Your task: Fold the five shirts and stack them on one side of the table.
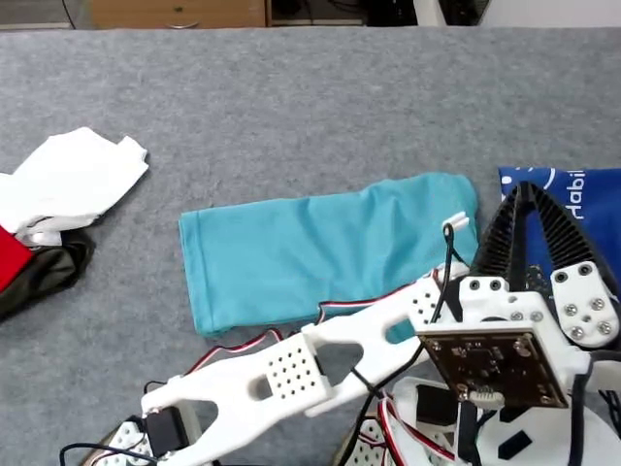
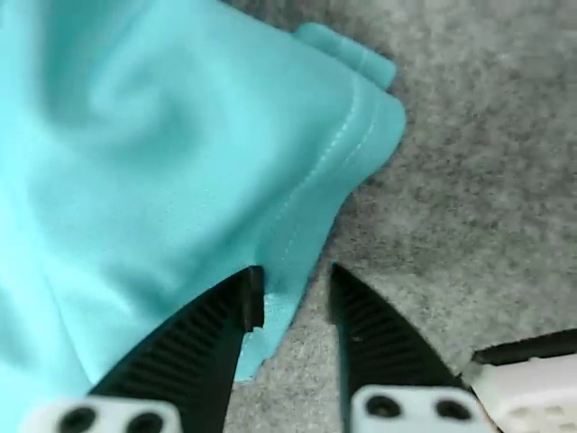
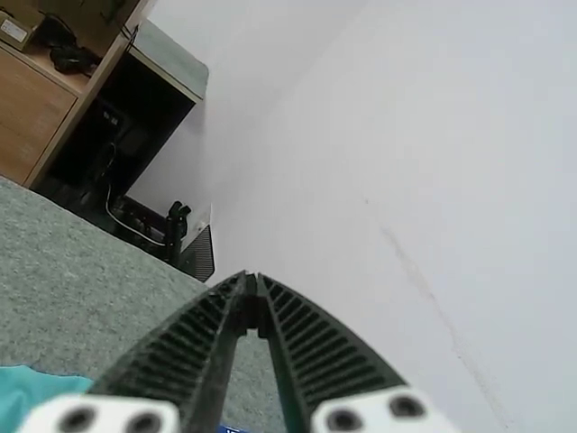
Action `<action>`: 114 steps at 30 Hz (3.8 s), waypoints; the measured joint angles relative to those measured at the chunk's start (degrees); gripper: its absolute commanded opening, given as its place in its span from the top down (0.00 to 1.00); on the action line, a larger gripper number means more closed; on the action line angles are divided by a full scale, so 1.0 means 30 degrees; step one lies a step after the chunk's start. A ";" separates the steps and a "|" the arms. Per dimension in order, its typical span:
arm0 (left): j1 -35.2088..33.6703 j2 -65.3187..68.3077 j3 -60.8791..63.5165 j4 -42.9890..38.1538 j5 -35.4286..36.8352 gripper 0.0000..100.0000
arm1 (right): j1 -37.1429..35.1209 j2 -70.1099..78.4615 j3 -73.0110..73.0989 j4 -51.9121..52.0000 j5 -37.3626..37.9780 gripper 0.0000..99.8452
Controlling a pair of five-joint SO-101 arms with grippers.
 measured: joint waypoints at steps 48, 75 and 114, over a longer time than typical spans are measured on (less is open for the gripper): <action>-0.3194 -0.2725 -0.0205 0.0029 -0.1026 0.98 | -0.0029 0.0000 0.0029 0.0000 0.0000 1.00; -0.7355 -0.2168 0.1465 -0.3516 -0.2784 0.84 | -0.0029 0.0000 0.0586 0.0000 0.0000 1.00; -0.9495 -0.1465 -0.2901 -0.0733 -0.2784 0.84 | -0.0029 0.0000 0.1231 0.0000 0.0000 1.00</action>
